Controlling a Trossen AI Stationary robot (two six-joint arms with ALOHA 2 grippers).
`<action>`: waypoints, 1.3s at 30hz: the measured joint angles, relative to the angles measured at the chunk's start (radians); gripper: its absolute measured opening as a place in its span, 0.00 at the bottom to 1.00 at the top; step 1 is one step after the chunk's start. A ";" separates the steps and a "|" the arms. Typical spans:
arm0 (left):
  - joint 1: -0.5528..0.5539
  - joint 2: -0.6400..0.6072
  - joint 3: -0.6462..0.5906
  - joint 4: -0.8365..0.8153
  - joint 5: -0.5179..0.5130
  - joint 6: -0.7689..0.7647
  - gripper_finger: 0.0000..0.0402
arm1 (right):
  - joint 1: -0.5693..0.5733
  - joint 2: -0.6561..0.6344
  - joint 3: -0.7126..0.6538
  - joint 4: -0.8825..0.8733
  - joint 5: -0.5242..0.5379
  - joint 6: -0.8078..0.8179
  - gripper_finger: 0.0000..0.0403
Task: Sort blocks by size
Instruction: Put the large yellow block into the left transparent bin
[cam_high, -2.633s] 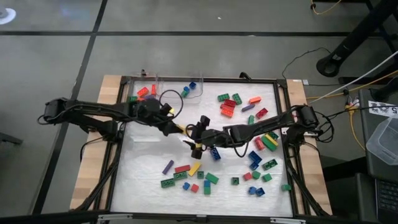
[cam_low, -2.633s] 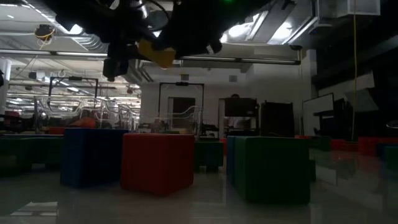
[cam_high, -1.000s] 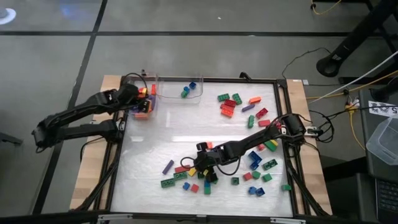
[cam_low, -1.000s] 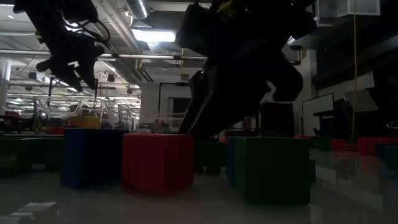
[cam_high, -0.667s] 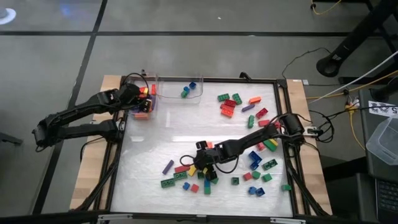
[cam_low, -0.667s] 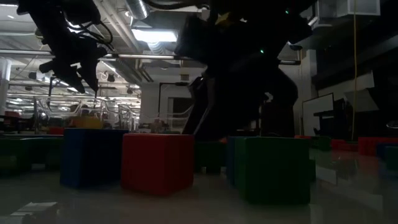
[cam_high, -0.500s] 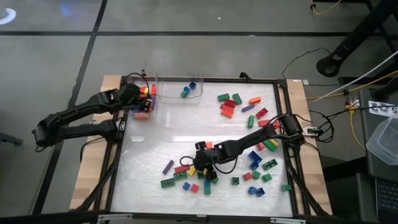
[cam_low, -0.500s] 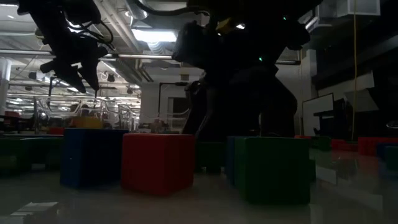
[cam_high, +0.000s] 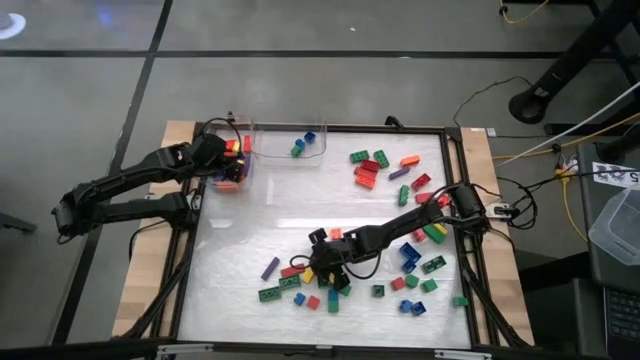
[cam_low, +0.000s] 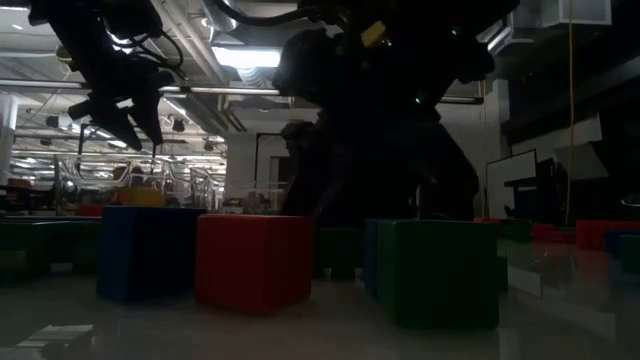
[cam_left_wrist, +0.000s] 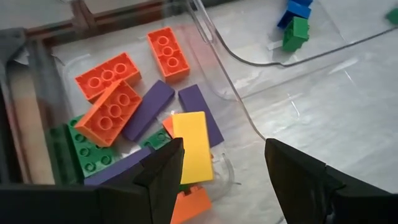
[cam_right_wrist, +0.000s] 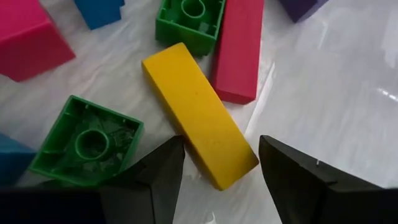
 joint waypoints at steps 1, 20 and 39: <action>0.000 0.000 0.000 0.000 0.006 0.000 0.53 | -0.001 0.000 0.000 0.000 -0.008 -0.004 0.52; 0.000 0.000 0.000 0.204 0.207 0.078 0.53 | -0.031 0.006 0.000 -0.005 -0.137 0.054 0.26; -0.100 0.000 0.000 0.308 0.573 0.023 0.53 | -0.030 0.011 0.261 -0.246 0.021 0.078 0.27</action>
